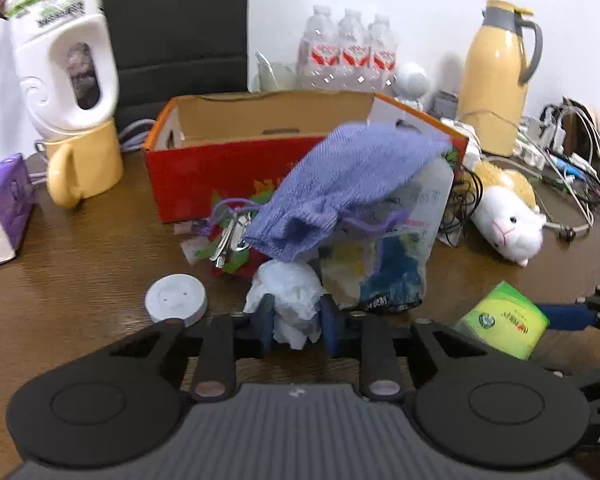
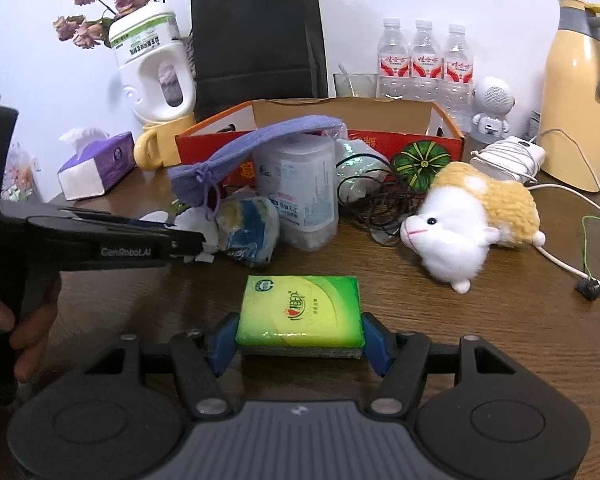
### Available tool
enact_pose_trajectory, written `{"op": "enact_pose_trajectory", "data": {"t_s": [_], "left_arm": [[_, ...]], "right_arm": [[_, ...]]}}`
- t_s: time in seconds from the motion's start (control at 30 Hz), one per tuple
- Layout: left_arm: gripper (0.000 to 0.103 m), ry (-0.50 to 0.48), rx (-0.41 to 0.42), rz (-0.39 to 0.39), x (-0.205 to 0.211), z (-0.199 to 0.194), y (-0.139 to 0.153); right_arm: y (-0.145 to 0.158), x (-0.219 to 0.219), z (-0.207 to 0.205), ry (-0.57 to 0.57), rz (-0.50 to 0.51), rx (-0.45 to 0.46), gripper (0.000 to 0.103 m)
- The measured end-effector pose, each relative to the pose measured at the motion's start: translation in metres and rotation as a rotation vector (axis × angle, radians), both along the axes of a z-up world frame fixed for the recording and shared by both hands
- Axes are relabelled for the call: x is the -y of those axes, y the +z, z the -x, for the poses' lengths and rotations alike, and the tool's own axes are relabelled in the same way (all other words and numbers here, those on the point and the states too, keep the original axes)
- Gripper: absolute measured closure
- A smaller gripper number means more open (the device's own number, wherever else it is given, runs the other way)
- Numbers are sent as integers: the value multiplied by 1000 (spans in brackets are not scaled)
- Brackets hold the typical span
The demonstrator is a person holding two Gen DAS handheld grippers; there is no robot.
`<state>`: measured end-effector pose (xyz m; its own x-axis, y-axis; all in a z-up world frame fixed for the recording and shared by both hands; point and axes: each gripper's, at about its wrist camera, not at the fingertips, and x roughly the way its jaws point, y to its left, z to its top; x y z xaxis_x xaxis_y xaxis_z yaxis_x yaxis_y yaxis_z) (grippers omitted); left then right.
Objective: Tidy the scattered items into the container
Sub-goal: 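Grasp the green tissue pack with the right gripper while the left gripper grasps the crumpled white tissue, then carry both items into the cardboard box and open both grippers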
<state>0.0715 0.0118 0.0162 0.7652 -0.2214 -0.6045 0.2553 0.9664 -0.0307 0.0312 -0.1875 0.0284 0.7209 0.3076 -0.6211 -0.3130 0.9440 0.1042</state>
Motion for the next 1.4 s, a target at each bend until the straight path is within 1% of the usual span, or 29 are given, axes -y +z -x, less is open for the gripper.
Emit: {"op": "enact_pose_trajectory", "data": {"t_s": [0.07,0.13,0.23,0.3,0.4,0.5,0.57,0.67,0.83,0.97,1.03,1.1,1.17,1.23,1.3,1.33,1.4], "left_arm": [[82,5,35,24,-3,14,8],[82,7,61,40,-7,34,16],[82,-7,74,65,-9,67,23],[82,-13,97,75,-8,92,26],[82,-44,149,68,-2,129,29],[82,-81,220,79,4,161,35],[82,-107,267,62,10,178,40],[82,-108,305,34,18,192,45],[82,-85,294,70,18,198,43],[82,-43,256,100,15,184,43],[81,-20,259,97,15,166,48],[81,2,271,97,17,145,58],[81,28,276,103,16,115,69],[81,33,270,107,16,77,83],[80,35,252,75,21,33,97],[80,38,235,75,23,7,104],[79,51,188,102,26,-47,113]], "right_arm": [[2,-2,2,9,4,7,40],[8,-3,9,17,8,35,40],[16,-3,19,26,-5,57,40],[19,-3,28,23,-12,66,40],[23,-3,46,24,-20,85,40],[26,-2,65,21,-32,108,40],[26,0,78,15,-42,118,40],[28,7,95,-6,-60,133,40],[33,17,113,-48,-110,164,40],[36,22,108,-61,-138,185,40],[40,26,97,-65,-152,190,40],[50,30,79,-67,-139,208,40],[64,34,57,-74,-128,242,40],[79,39,28,-79,-119,280,40],[95,44,-8,-78,-106,306,40],[103,46,-32,-74,-94,303,40],[116,50,-81,-79,-94,280,40]]}}
